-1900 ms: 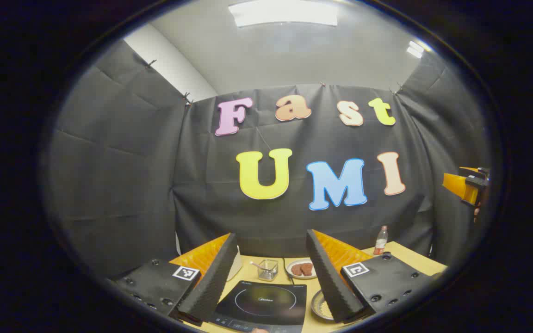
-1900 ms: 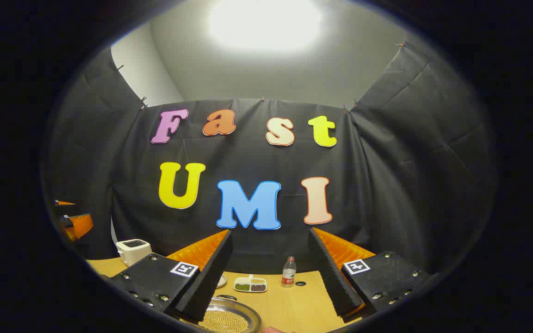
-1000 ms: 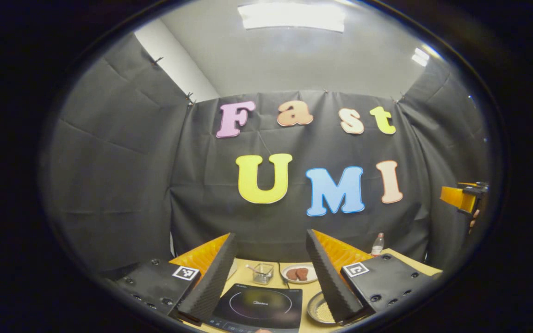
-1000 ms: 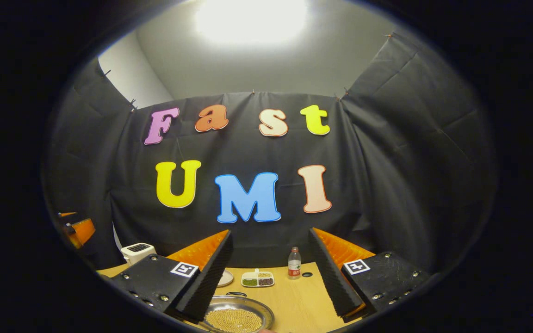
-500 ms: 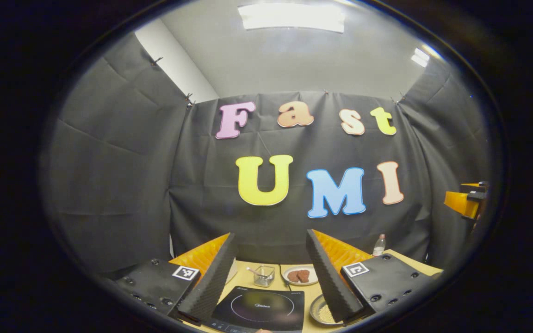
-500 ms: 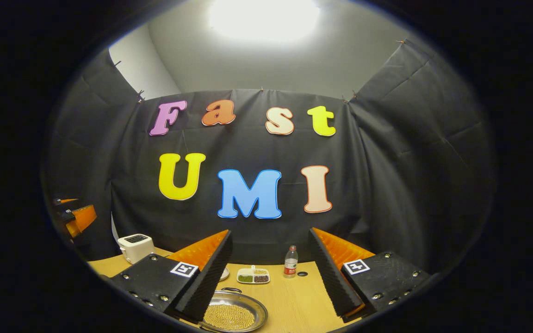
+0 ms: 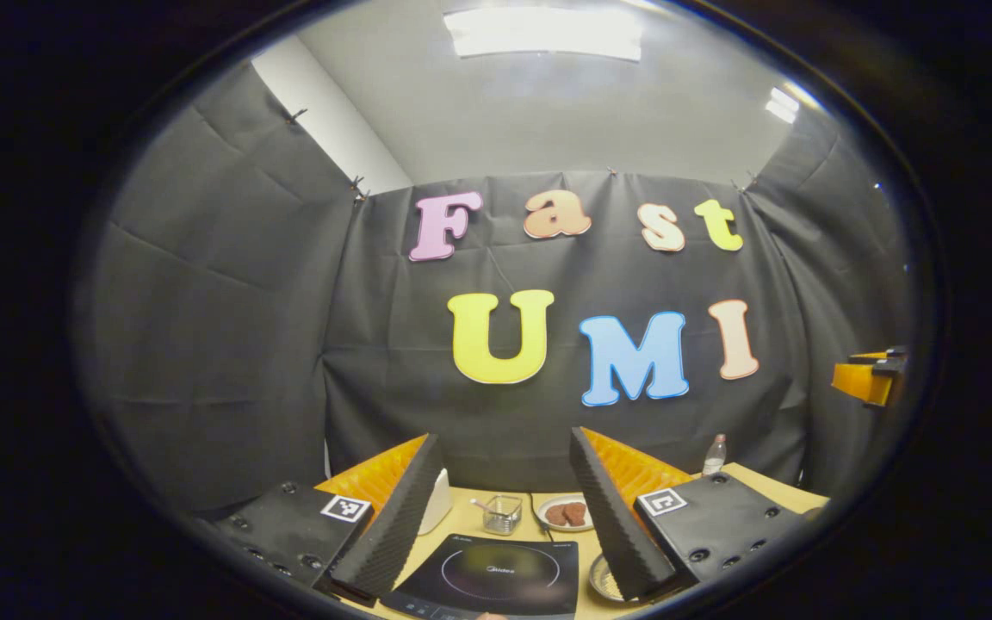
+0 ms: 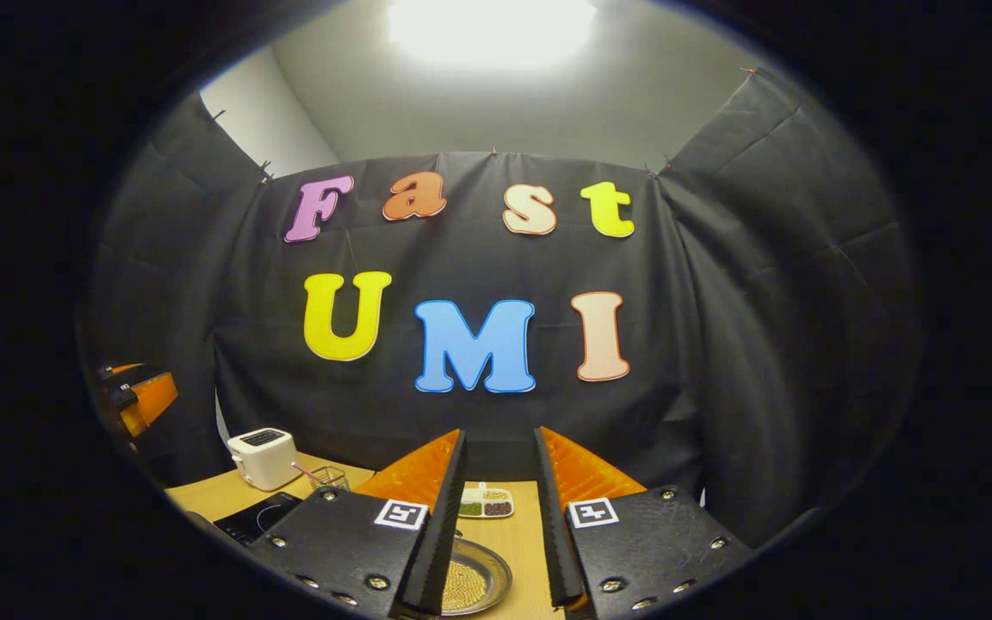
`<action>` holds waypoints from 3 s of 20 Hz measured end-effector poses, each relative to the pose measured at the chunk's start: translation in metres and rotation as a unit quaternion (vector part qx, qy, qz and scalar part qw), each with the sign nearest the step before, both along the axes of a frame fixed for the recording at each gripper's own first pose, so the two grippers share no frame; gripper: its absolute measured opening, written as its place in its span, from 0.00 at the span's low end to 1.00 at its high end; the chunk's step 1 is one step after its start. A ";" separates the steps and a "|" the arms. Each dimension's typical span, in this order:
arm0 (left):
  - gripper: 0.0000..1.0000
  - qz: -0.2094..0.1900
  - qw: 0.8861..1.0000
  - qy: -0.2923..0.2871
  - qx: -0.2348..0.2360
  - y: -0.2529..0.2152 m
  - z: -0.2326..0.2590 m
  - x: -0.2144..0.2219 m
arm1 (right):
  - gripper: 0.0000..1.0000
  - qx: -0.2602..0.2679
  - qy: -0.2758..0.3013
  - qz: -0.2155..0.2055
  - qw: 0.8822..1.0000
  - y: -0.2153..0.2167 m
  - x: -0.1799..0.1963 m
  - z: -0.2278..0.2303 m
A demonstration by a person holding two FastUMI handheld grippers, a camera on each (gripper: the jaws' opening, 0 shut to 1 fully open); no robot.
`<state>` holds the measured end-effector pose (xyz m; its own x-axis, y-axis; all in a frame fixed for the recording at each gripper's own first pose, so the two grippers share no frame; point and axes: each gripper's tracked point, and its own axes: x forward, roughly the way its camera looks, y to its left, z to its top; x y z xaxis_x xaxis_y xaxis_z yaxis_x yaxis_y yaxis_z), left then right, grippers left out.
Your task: First push the handle of the pot to place it horizontally, then grasp the pot with both hands and set it on the induction cooktop.
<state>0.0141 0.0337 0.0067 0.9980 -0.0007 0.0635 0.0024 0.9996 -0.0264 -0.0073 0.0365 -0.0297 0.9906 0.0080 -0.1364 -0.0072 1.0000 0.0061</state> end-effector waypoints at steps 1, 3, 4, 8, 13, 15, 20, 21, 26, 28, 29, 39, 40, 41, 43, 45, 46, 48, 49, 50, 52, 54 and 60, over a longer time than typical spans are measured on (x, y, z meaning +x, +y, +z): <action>0.97 0.000 1.000 -0.001 0.001 0.003 0.001 0.001 | 0.46 -0.001 -0.009 -0.022 1.000 -0.008 -0.008 0.009; 1.00 0.001 1.000 -0.002 0.002 0.009 -0.001 0.002 | 0.06 0.009 -0.008 -0.006 1.000 0.001 0.002 0.000; 0.97 -0.001 1.000 -0.002 0.001 0.011 -0.002 0.003 | 0.11 0.013 -0.006 -0.002 1.000 0.005 -0.007 -0.001; 0.97 -0.006 1.000 -0.003 -0.006 0.025 -0.010 0.006 | 0.00 0.002 0.012 0.042 0.999 0.042 -0.001 -0.017; 1.00 -0.015 1.000 -0.001 -0.007 0.052 -0.022 0.006 | 0.00 0.007 0.076 0.082 0.994 0.092 -0.011 -0.063; 0.97 -0.014 1.000 0.003 -0.010 0.063 -0.030 0.005 | 0.00 0.002 0.102 0.095 0.990 0.108 -0.016 -0.082; 0.97 -0.002 1.000 0.007 -0.010 0.087 -0.035 -0.002 | 0.00 0.007 0.169 0.136 0.976 0.142 -0.036 -0.130; 0.97 0.004 1.000 0.007 -0.007 0.093 -0.035 -0.003 | 0.00 0.008 0.182 0.145 0.972 0.148 -0.039 -0.139; 0.97 0.030 0.999 0.023 -0.009 0.105 -0.050 -0.013 | 0.00 0.011 0.252 0.205 0.946 0.180 -0.060 -0.191; 0.97 0.040 0.999 0.030 -0.006 0.110 -0.055 -0.018 | 0.00 0.015 0.280 0.219 0.935 0.188 -0.067 -0.208; 0.97 0.044 0.998 0.033 -0.004 0.111 -0.058 -0.018 | 0.00 0.018 0.291 0.227 0.929 0.193 -0.070 -0.214; 0.97 0.072 0.996 0.054 0.003 0.120 -0.071 -0.031 | 0.01 0.025 0.416 0.266 0.869 0.214 -0.110 -0.293; 0.97 0.074 0.996 0.055 0.003 0.121 -0.072 -0.032 | 0.00 0.022 0.428 0.267 0.863 0.214 -0.115 -0.301; 0.97 0.077 0.996 0.055 0.004 0.122 -0.071 -0.032 | 0.00 0.020 0.438 0.267 0.858 0.213 -0.119 -0.307; 1.00 0.079 0.995 0.059 0.004 0.121 -0.074 -0.036 | 0.00 0.017 0.463 0.266 0.845 0.211 -0.128 -0.323; 1.00 0.081 0.995 0.064 0.005 0.121 -0.077 -0.037 | 0.00 0.016 0.484 0.261 0.835 0.208 -0.134 -0.336; 1.00 0.082 0.994 0.065 0.006 0.120 -0.079 -0.037 | 0.00 0.016 0.493 0.258 0.831 0.205 -0.137 -0.341; 0.97 0.081 0.994 0.068 0.009 0.117 -0.079 -0.037 | 0.00 0.019 0.507 0.249 0.825 0.201 -0.139 -0.349; 0.97 0.081 0.994 0.068 0.011 0.115 -0.079 -0.037 | 0.00 0.022 0.512 0.245 0.823 0.199 -0.138 -0.352; 1.00 0.080 0.994 0.068 0.013 0.113 -0.081 -0.037 | 0.00 0.025 0.517 0.239 0.822 0.195 -0.137 -0.354; 1.00 0.076 0.995 0.067 0.014 0.107 -0.078 -0.034 | 0.00 0.033 0.527 0.229 0.818 0.189 -0.137 -0.357; 1.00 0.071 0.995 0.067 0.013 0.100 -0.078 -0.030 | 0.01 0.056 0.533 0.224 0.814 0.189 -0.137 -0.357; 1.00 0.055 0.996 0.064 0.019 0.078 -0.076 -0.020 | 0.00 0.062 0.538 0.211 0.814 0.167 -0.140 -0.359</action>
